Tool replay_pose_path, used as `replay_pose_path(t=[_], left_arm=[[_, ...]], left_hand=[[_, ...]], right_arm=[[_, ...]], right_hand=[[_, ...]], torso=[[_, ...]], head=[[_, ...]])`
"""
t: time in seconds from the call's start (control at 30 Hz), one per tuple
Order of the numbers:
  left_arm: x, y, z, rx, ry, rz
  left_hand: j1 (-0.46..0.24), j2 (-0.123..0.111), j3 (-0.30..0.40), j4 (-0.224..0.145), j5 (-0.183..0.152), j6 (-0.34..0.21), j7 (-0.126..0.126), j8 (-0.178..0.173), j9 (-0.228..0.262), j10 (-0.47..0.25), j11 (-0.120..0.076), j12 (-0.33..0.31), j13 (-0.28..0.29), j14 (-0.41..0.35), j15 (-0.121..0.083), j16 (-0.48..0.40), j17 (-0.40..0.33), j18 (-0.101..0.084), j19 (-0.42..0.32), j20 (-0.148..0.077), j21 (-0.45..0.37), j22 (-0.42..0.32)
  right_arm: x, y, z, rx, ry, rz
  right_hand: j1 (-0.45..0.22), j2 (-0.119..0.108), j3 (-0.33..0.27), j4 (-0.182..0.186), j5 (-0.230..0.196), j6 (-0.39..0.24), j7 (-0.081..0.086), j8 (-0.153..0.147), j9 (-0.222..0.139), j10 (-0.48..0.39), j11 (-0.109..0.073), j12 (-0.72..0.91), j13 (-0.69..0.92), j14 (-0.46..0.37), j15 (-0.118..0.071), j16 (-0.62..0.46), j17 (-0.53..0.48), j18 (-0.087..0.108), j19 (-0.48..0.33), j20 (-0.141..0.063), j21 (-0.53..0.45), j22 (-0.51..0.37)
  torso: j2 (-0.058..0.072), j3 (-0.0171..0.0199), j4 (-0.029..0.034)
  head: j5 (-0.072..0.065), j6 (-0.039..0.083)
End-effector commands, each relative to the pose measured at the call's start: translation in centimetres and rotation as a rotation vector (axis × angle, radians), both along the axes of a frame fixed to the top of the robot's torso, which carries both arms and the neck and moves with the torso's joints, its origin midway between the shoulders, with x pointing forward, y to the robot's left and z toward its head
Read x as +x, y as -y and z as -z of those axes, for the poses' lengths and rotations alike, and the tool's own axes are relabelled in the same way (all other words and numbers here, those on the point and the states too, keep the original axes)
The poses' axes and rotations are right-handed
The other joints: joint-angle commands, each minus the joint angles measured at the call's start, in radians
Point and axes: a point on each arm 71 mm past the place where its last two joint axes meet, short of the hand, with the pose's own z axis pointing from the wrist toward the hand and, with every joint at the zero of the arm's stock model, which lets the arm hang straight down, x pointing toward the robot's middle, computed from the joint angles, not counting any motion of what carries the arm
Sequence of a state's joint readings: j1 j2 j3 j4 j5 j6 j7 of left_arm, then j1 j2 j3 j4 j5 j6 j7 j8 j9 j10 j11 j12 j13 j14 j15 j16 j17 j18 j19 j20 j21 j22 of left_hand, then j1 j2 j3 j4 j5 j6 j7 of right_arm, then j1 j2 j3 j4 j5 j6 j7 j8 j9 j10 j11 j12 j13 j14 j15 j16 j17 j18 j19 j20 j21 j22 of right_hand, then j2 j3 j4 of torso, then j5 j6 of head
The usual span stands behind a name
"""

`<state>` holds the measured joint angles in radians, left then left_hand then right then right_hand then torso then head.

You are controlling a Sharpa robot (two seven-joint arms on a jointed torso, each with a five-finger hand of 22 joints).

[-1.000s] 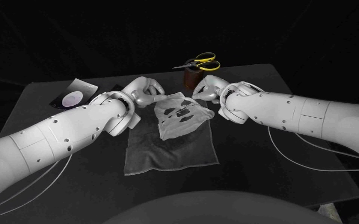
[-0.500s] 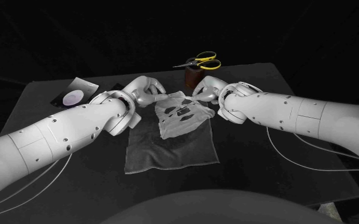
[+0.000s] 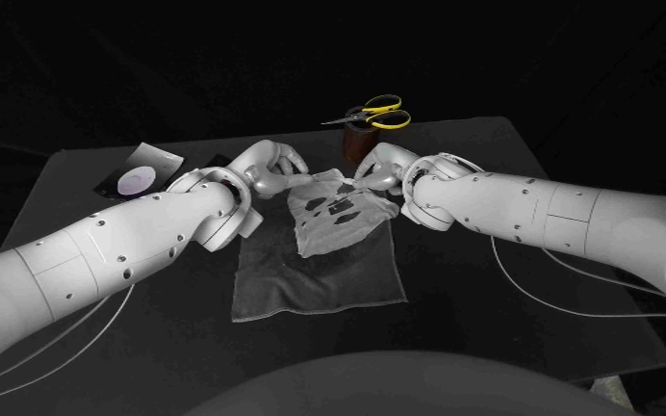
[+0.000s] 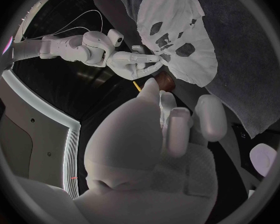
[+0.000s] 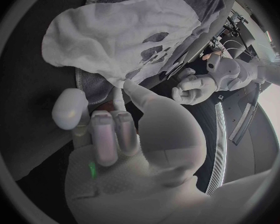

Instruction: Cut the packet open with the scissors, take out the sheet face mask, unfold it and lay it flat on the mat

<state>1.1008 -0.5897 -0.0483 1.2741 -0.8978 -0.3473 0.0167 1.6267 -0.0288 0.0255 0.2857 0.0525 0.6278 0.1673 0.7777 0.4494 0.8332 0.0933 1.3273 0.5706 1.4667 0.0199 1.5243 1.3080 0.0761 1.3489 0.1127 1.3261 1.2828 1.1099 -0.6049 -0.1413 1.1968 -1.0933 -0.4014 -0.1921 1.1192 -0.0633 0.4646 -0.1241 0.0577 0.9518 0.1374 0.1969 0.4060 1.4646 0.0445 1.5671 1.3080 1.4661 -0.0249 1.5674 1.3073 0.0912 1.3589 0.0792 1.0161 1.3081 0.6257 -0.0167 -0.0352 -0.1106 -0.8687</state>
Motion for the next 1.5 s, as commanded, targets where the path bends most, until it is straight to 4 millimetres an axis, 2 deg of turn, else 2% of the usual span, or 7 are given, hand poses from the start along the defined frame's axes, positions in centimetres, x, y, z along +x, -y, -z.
replay_pose_path(t=[0.03,0.6,0.67,0.8,1.03,1.23,1.5], left_arm=[[-0.1,0.2,-0.1,-0.009,-0.003,0.015],[-0.2,0.4,-0.1,-0.011,-0.007,0.019],[-0.2,0.4,-0.1,-0.011,-0.007,0.019],[-0.2,0.5,-0.1,-0.012,-0.006,0.02],[-0.3,0.5,-0.2,-0.013,-0.005,0.02],[-0.2,0.5,-0.2,-0.013,-0.004,0.018],[-0.2,0.3,-0.1,-0.013,-0.004,0.013]], left_hand=[[0.009,-0.001,0.007,0.0,-0.003,0.007,0.002,-0.004,-0.002,0.007,-0.002,0.004,0.002,0.018,0.005,0.003,0.068,0.009,0.003,0.006,0.006,0.002],[0.009,-0.001,0.007,0.0,-0.003,0.007,0.002,-0.004,-0.002,0.007,-0.002,0.004,0.002,0.018,0.005,0.003,0.068,0.009,0.003,0.006,0.006,0.002],[0.009,-0.001,0.007,0.0,-0.003,0.007,0.002,-0.004,-0.002,0.007,-0.002,0.004,0.002,0.018,0.005,0.003,0.068,0.009,0.003,0.006,0.006,0.002],[0.01,-0.001,0.012,0.0,-0.003,0.009,0.002,-0.005,-0.005,0.007,-0.001,0.004,0.002,0.017,0.005,0.003,0.067,0.009,0.003,0.006,0.006,0.002],[0.01,-0.001,0.014,0.001,-0.003,0.01,0.002,-0.006,-0.006,0.007,-0.001,0.004,0.001,0.018,0.005,0.003,0.068,0.009,0.002,0.006,0.006,0.001],[0.011,-0.001,0.016,0.001,-0.003,0.011,0.002,-0.006,-0.007,0.007,-0.001,0.004,0.001,0.017,0.005,0.003,0.067,0.009,0.003,0.006,0.006,0.002],[0.011,0.0,0.02,0.001,-0.003,0.012,0.002,-0.007,-0.009,0.007,-0.001,0.004,0.0,0.018,0.005,0.003,0.067,0.009,0.002,0.006,0.006,0.002]], right_arm=[[0.0,-0.2,0.2,-0.017,-0.004,-0.019],[0.2,-0.5,0.5,-0.028,0.001,-0.019],[0.2,-0.5,0.5,-0.028,0.006,-0.019],[0.2,-0.7,0.4,-0.03,0.017,-0.021],[0.3,-0.8,0.2,-0.039,0.057,-0.014],[0.5,-0.7,-0.2,-0.025,0.116,0.004],[0.2,-1.0,-1.0,0.003,0.208,-0.009]], right_hand=[[0.012,0.002,-0.004,-0.003,-0.004,-0.002,-0.002,0.006,0.001,0.106,0.005,0.004,0.263,0.105,0.008,0.003,0.263,0.016,-0.003,0.007,-0.001,0.112],[0.034,0.022,0.001,-0.009,-0.004,0.013,-0.008,0.023,0.005,0.106,0.001,0.004,0.263,0.105,0.005,0.003,0.263,0.017,-0.003,0.007,-0.002,0.112],[0.043,0.031,0.003,-0.012,-0.005,0.026,-0.014,0.036,0.009,0.106,-0.004,0.004,0.263,0.105,0.001,0.003,0.263,0.017,-0.003,0.005,-0.003,0.112],[0.07,0.045,0.007,-0.031,-0.007,0.076,-0.042,0.085,0.032,0.106,-0.027,0.004,0.263,0.105,-0.017,0.003,0.263,0.017,-0.002,-0.009,-0.001,0.114],[0.086,0.043,0.004,-0.059,-0.009,0.116,-0.077,0.145,0.073,0.106,-0.059,0.004,0.263,0.105,-0.044,0.003,0.263,0.017,0.0,-0.032,0.0,0.115],[0.067,0.038,0.016,-0.062,-0.009,0.133,-0.094,0.181,0.105,0.106,-0.074,0.004,0.263,0.105,-0.058,0.003,0.263,0.015,0.005,-0.046,0.007,0.117],[0.06,0.042,0.026,-0.059,-0.009,0.136,-0.097,0.195,0.119,0.106,-0.077,0.004,0.263,0.105,-0.061,0.003,0.263,0.013,0.009,-0.05,0.015,0.12]], torso=[[0.0,0.0001,0.0001],[0.0,0.0022,-0.0003],[0.0,0.0023,-0.0007],[0.0,0.0018,-0.001],[0.0,0.0017,-0.0008],[0.0,0.0018,-0.0013],[0.0,0.0021,-0.0017]], head=[[0.001,0.0],[0.008,-0.002],[0.009,-0.002],[0.009,-0.004],[0.01,-0.004],[0.012,-0.004],[0.013,-0.004]])
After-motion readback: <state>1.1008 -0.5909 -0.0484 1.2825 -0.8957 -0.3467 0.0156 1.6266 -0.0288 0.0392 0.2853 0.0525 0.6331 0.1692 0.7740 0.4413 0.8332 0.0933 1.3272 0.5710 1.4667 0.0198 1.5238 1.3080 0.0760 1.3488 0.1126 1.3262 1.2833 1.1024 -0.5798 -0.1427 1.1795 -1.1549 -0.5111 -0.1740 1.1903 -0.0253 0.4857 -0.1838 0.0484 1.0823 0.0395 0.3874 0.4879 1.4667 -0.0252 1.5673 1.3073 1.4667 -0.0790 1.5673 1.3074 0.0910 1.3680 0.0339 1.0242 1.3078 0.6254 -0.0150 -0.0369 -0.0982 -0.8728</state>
